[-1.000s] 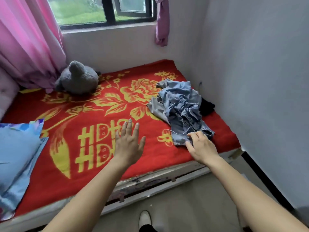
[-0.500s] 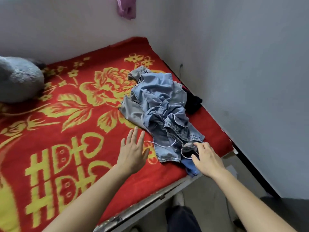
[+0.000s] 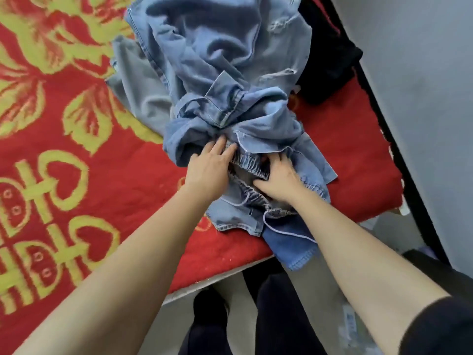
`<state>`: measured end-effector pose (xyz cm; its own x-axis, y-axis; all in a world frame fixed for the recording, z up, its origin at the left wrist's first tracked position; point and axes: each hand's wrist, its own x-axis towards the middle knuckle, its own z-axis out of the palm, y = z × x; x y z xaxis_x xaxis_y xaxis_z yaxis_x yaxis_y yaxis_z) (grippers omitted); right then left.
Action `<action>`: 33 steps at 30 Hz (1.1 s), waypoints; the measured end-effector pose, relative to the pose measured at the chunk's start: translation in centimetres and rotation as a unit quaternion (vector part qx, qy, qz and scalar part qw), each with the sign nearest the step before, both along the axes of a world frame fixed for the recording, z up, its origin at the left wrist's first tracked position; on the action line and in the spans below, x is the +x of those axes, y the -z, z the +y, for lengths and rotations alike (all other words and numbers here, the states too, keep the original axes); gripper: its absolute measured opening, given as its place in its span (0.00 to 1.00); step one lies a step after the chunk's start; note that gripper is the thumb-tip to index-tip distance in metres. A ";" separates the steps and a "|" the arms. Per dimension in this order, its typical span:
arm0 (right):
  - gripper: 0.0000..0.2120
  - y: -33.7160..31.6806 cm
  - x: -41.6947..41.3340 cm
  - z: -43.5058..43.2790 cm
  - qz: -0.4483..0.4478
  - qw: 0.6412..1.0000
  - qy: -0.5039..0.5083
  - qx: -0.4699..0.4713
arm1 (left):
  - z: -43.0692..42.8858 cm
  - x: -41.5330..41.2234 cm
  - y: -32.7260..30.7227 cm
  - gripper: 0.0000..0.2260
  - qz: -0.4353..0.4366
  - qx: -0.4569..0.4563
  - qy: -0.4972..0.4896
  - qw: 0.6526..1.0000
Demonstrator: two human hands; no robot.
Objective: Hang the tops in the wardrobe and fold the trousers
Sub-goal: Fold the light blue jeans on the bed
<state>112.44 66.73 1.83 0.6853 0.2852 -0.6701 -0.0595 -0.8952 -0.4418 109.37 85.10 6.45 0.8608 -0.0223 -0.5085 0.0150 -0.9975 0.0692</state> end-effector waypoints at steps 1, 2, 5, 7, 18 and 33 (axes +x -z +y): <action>0.41 1.5 0.8 0.2 0.010 1.000 0.023 0.010 | 0.1 0.8 1.3 0.30 0.008 0.003 -0.011 1.000; 0.41 2.9 1.6 0.3 0.014 0.999 0.043 0.020 | 0.2 1.6 2.5 0.27 0.009 0.007 -0.017 1.000; 0.41 6.3 3.2 -0.3 -0.010 0.996 0.064 0.066 | 0.2 3.9 4.7 0.17 -0.006 0.028 -0.015 0.999; 0.34 7.7 3.5 -1.2 -0.031 0.993 0.068 0.089 | 0.3 5.0 5.6 0.14 -0.022 0.031 -0.006 0.999; 0.29 5.4 4.1 0.0 0.013 0.998 0.028 0.048 | 1.3 3.5 5.4 0.24 -0.035 -0.026 -0.010 0.999; 0.21 -19.9 -9.1 5.6 -0.255 0.966 -0.026 0.020 | 9.9 -13.6 -14.5 0.23 -0.202 0.011 0.093 0.975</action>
